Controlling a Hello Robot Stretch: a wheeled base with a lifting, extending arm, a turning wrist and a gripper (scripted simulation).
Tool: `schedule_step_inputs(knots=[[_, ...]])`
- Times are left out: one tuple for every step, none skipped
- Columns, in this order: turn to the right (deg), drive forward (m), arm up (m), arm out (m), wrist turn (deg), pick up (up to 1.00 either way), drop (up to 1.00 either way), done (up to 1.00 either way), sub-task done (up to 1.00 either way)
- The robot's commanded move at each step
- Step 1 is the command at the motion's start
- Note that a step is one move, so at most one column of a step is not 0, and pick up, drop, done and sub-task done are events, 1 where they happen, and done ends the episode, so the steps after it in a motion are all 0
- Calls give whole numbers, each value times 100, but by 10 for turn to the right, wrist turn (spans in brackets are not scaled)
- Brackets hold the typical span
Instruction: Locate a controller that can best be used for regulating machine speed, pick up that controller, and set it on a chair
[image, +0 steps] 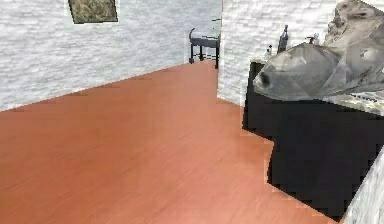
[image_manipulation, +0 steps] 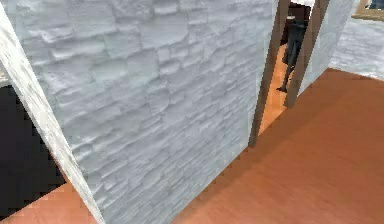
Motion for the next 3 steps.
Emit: schedule_step_inputs(knots=[[90,0,0,0,0,0,0,0,0],[0,25,0,0,0,0,0,0,0],[-120,0,0,0,0,0,0,0,0]])
